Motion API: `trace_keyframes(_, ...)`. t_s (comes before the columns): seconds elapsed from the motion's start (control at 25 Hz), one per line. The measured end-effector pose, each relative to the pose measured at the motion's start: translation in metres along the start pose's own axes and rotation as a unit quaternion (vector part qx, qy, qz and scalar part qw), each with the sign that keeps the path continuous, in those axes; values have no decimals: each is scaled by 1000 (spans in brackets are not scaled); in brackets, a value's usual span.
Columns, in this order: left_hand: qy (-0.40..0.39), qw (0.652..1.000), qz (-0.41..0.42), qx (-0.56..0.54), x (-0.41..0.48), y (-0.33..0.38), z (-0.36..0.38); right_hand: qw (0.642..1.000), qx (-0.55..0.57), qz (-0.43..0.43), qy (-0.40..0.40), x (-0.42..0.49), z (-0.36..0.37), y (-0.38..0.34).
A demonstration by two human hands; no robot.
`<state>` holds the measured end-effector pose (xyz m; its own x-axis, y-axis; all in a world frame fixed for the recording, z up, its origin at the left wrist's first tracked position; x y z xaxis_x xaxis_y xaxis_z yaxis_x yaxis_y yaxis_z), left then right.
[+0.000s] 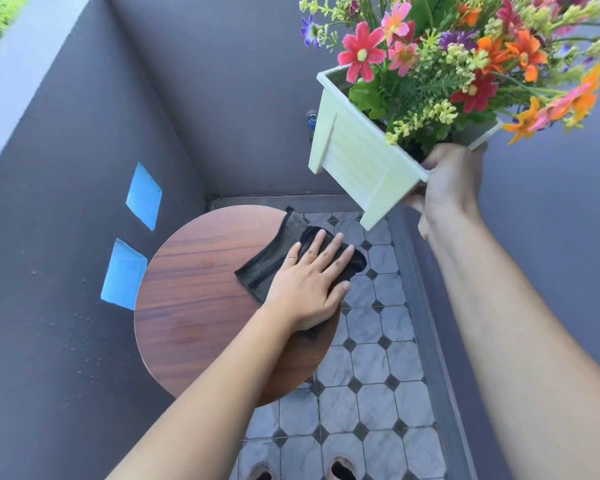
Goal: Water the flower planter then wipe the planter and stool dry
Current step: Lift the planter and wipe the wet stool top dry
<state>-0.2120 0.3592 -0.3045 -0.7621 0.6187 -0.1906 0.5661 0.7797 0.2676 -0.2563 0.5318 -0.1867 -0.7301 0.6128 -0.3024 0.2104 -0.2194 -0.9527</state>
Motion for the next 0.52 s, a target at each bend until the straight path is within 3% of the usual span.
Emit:
trace_keyframes(0.36, -17, 999, 23, 20, -62, 47, 31, 1000, -9, -7, 8, -18, -12, -9)
trace_keyframes(0.52, 36, 992, 19, -118, -92, 58, 30, 1000, -3, -13, 5, -36, -16, -16)
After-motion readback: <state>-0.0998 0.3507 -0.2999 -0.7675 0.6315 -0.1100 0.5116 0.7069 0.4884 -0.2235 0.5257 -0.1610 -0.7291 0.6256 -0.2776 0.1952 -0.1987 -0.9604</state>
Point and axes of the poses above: each hand's wrist, its own x-axis towards the middle knuckle, its own z-axis out of the palm, y = z × x, the point moved 3 cm from there along x, towards the middle knuckle, and after that the axes turned 3 degrees about -y, right-handed, at the moved point
